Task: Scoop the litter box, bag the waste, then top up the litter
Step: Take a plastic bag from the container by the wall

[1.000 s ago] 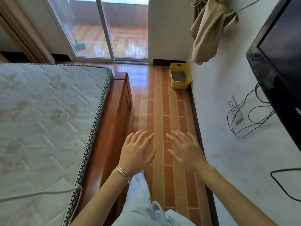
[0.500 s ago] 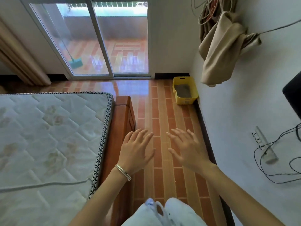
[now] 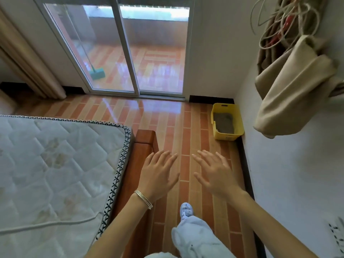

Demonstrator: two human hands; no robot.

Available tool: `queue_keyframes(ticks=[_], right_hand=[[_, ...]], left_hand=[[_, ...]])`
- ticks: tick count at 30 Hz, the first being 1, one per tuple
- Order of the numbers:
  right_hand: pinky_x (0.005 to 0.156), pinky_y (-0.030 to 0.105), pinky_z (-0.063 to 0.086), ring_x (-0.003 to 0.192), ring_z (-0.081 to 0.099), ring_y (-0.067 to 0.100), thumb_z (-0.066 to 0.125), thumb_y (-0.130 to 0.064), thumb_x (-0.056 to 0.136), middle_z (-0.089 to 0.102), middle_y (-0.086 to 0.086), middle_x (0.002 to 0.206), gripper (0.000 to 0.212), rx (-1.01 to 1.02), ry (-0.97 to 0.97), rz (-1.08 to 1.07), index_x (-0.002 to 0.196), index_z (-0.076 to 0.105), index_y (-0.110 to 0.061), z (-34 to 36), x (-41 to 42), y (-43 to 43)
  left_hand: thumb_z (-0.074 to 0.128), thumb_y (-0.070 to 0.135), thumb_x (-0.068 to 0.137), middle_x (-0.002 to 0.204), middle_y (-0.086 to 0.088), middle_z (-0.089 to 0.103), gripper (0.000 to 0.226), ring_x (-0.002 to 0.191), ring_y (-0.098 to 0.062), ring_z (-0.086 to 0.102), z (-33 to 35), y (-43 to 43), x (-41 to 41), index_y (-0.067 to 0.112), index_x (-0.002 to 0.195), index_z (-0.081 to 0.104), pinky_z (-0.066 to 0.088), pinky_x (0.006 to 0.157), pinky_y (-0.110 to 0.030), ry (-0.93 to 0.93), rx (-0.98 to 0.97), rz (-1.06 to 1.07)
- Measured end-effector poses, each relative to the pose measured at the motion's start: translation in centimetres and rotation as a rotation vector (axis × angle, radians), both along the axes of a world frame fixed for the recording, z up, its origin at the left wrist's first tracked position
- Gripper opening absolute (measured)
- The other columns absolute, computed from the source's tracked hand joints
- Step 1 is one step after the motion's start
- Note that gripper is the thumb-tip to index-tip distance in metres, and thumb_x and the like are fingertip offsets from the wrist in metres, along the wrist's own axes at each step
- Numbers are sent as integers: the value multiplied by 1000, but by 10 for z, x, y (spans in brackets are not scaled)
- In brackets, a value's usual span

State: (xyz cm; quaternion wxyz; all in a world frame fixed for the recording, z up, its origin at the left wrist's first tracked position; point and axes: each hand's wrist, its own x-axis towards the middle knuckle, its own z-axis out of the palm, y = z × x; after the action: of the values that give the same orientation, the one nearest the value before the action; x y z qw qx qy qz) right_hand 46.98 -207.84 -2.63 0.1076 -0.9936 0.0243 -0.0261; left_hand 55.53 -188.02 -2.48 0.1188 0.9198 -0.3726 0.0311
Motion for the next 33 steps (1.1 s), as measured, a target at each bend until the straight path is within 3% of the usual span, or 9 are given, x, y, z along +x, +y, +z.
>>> queue_keyframes(ticks=[8,13,21,33], right_hand=[[101,50,39,127,47,20,31,-55,88,51,-2,135,54,-29,-46,83,133,42,-28,21,136,-76],[104,47,37,127,46,19,34,-54,88,51,-2,135,53,-44,-31,122,133,43,-27,15,197,-100],[103,46,37,127,46,17,36,-54,87,52,-2,134,53,-70,2,149,132,44,-27,-3,328,-125],[106,47,35,128,44,19,32,-54,89,49,-2,137,54,-63,-2,244,135,40,-27,17,559,-123]], left_hand=[[36,55,85,127,1,58,55,120,-21,52,16,-75,121,27,129,53,39,102,-41,-15,-12,80],[39,55,84,127,1,59,55,118,-21,53,9,-94,175,26,128,55,41,100,-41,7,-25,105],[42,54,83,126,-1,59,55,118,-23,53,-16,-112,304,24,128,55,43,97,-43,39,1,116],[41,54,83,124,-3,59,56,115,-24,54,4,-103,519,23,128,52,44,96,-45,5,-17,189]])
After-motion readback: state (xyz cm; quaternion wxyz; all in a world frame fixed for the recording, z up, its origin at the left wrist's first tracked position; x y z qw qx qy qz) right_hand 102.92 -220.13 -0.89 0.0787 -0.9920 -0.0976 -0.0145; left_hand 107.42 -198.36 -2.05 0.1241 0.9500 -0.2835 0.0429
